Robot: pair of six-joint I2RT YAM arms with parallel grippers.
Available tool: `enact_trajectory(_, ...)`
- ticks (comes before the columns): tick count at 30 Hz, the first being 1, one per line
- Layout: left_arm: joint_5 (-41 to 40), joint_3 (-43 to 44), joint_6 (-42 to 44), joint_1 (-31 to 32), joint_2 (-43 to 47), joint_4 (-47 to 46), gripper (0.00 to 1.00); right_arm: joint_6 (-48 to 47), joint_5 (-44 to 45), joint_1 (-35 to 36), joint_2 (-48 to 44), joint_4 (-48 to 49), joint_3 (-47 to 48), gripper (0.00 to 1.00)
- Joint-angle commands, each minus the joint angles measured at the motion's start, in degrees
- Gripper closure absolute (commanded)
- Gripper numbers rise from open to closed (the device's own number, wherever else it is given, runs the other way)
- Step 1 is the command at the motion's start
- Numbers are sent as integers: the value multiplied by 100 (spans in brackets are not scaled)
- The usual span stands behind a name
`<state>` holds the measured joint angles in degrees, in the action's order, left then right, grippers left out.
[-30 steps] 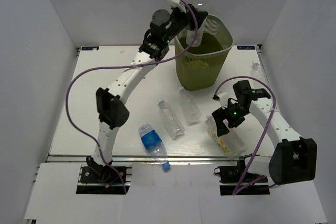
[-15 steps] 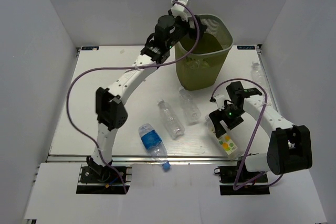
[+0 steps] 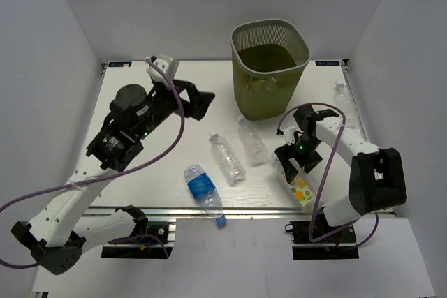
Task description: Put the plastic bottles in the bin
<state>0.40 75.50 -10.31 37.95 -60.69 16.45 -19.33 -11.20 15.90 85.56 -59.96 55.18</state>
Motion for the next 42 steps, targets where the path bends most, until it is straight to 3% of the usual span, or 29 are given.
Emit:
enact_trajectory(1,3,-745,-558,54,100,1089,0,35,461,54,575,574,-446,10)
enact_trajectory(2,4,-861,-639,54,188,1141,0,52,444,62,715,574,-455,10)
enact_trajectory(5,4,-1073,-771,54,399,1212,0,26,348,71,821,530,-473,42)
enact_trajectory(6,4,-1160,-771,54,400,1212,0,35,321,71,813,530,-473,56)
enact_trajectory(7,4,-1213,-771,54,469,1264,0,17,320,62,787,504,-490,82)
enact_trajectory(9,4,-1214,-771,54,470,1264,0,-53,189,45,621,468,-491,98)
enact_trajectory(10,4,-1214,-771,106,470,1325,0,-53,171,53,420,451,-447,100)
enact_trajectory(20,197,-1328,-771,107,417,1326,0,-352,39,18,-680,301,160,100)
enact_trajectory(29,302,-1441,-771,160,522,1431,0,-730,-31,-70,-1050,222,898,100)
enact_trajectory(35,302,-1556,-824,160,575,1431,0,-668,-93,-96,-874,222,750,100)
enact_trajectory(36,302,-1556,-824,160,636,1431,0,-651,-128,-96,-866,248,723,89)
enact_trajectory(38,302,-1556,-824,160,637,1431,0,-642,-259,-96,-848,187,757,58)
enact_trajectory(42,302,-1609,-824,160,637,1484,0,-817,-1231,-70,-918,-15,828,20)
